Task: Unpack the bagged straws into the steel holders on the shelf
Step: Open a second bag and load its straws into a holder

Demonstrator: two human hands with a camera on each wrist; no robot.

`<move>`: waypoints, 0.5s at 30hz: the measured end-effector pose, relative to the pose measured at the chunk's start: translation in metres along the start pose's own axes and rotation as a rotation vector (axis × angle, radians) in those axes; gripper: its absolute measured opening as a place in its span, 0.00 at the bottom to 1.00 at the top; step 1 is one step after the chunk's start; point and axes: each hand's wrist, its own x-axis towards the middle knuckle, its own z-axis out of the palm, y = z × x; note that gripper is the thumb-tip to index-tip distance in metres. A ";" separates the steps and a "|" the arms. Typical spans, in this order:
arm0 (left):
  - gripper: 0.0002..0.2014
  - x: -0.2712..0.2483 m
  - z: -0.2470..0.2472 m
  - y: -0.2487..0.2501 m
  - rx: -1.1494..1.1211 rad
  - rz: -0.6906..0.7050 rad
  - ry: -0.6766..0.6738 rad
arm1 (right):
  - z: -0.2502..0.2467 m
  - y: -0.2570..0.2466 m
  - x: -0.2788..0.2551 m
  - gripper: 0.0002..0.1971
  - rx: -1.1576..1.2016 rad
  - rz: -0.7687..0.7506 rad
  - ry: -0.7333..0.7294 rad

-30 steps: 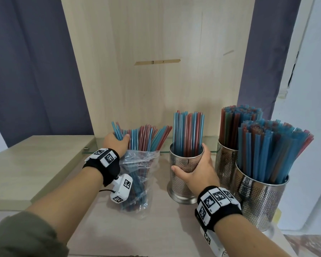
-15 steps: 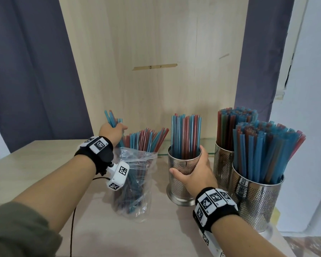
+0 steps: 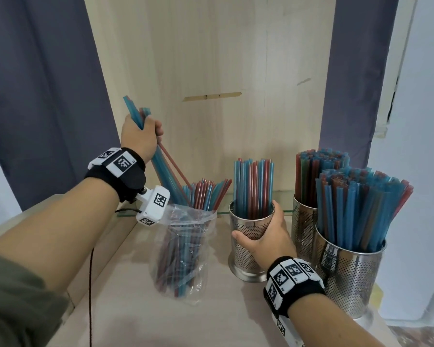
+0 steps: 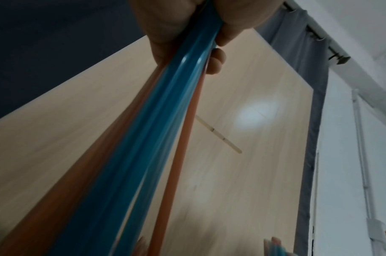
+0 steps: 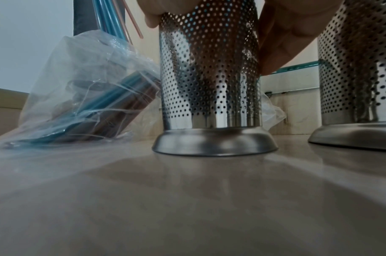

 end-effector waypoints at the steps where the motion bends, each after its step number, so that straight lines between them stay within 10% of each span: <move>1: 0.07 0.001 0.000 0.006 -0.015 0.017 0.004 | 0.000 0.000 0.000 0.61 0.001 0.003 0.001; 15: 0.06 -0.013 0.023 0.092 -0.419 0.094 0.039 | 0.002 0.001 0.001 0.62 0.009 0.012 0.006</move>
